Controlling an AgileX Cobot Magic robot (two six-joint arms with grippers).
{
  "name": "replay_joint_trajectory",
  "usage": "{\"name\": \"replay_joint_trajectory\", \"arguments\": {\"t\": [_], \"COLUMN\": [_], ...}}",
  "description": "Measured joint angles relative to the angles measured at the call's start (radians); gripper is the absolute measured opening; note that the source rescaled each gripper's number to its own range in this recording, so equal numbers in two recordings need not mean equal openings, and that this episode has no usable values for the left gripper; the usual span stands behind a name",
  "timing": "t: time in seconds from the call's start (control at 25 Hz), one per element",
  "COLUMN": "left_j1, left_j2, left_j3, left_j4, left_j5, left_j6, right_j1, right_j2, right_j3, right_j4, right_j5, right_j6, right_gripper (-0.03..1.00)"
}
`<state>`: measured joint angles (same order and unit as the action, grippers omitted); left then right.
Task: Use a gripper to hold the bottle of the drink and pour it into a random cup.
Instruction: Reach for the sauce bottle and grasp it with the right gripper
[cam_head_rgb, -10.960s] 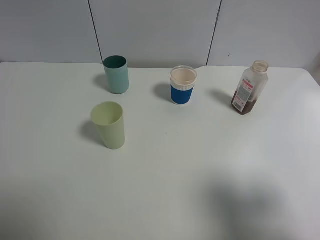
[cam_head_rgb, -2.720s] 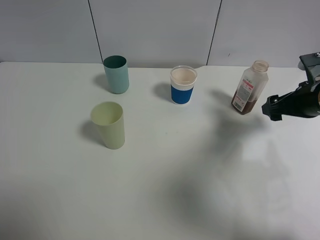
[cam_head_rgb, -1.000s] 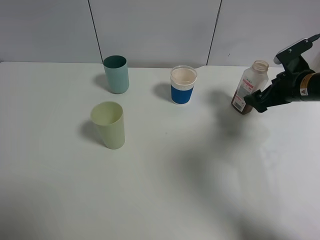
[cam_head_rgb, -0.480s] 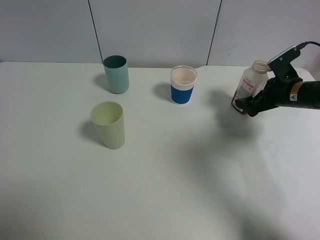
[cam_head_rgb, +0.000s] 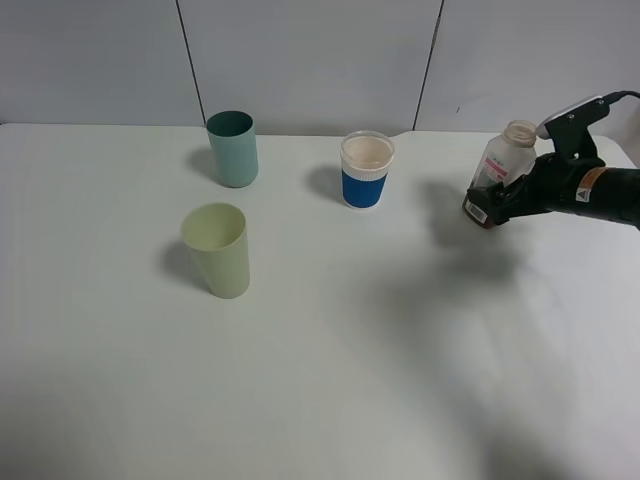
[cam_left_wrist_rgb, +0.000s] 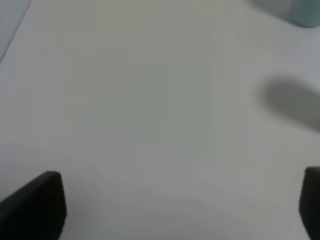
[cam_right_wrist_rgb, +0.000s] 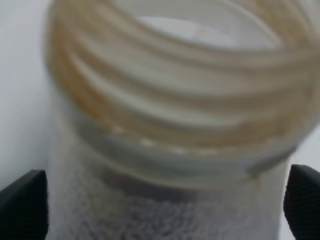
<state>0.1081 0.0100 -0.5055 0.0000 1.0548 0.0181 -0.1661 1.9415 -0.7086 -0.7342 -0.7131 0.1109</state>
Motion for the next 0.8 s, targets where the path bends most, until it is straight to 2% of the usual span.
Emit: {"name": "replay_joint_trajectory", "arguments": {"t": [0.24,0.36,0.4,0.48,0.56,0.64,0.68,0.8], "left_j1": [0.0,0.0,0.0,0.0,0.0,0.0,0.0,0.0], "left_j2": [0.0,0.0,0.0,0.0,0.0,0.0,0.0,0.0], "left_j3": [0.0,0.0,0.0,0.0,0.0,0.0,0.0,0.0], "left_j4": [0.0,0.0,0.0,0.0,0.0,0.0,0.0,0.0], "left_j5": [-0.001,-0.001,-0.001,-0.001,-0.001,-0.001,-0.001,-0.001], "left_j6": [0.0,0.0,0.0,0.0,0.0,0.0,0.0,0.0], "right_j1": [0.0,0.0,0.0,0.0,0.0,0.0,0.0,0.0], "right_j2": [0.046,0.058,0.059,0.059,0.059,0.059,0.059,0.059], "right_j3": [0.0,0.0,0.0,0.0,0.0,0.0,0.0,0.0], "right_j4": [-0.001,-0.001,-0.001,-0.001,-0.001,-0.002,-0.002,-0.002], "right_j5": [-0.023,-0.027,-0.033,-0.045,-0.046,-0.046,-0.046,-0.046], "right_j6": [0.0,0.0,-0.001,-0.004,-0.004,0.002,0.011,0.04], "right_gripper": [1.0,0.91,0.87,0.67,0.39,0.04,0.0,0.01]}}
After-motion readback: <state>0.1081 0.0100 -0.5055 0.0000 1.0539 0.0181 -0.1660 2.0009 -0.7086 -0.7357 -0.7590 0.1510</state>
